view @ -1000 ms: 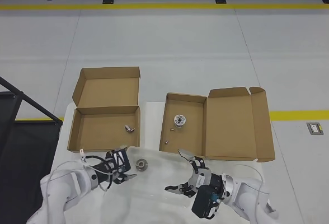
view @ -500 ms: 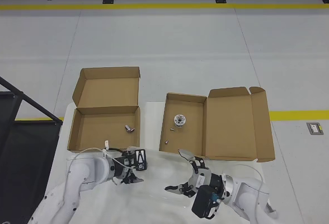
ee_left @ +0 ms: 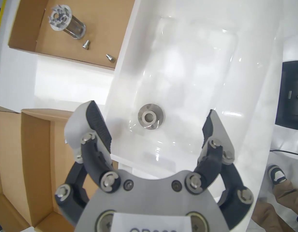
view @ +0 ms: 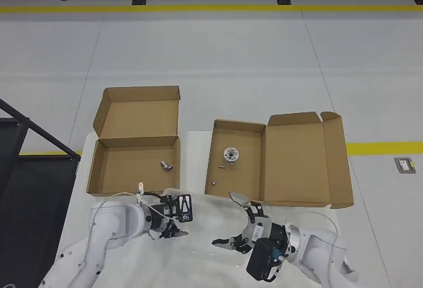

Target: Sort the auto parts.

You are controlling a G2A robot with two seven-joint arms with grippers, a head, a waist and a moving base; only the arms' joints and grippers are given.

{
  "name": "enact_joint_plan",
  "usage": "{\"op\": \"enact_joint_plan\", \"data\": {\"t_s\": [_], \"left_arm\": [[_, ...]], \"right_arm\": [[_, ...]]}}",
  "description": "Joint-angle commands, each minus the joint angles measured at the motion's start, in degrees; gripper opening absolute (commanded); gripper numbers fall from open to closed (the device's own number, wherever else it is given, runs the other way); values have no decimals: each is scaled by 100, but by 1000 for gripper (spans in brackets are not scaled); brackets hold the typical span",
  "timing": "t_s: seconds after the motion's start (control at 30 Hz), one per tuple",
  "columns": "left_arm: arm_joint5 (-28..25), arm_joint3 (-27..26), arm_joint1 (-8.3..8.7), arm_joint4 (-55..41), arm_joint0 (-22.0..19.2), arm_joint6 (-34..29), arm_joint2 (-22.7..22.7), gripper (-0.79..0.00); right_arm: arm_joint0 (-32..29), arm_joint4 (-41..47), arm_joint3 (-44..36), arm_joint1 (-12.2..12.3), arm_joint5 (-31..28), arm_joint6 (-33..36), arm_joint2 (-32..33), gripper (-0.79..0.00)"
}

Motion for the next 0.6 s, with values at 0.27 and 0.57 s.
{"op": "enact_joint_plan", "data": {"t_s": [0.27,0.57], "left_arm": [[-253,212,54,487,-205,-189,548,0],[-80,721,-29,726,-589,-366,907,-274]], "right_arm": [[-2,0,-2,0,0,2,1,0],[-2,0,-2,0,0,2,1,0]]}}
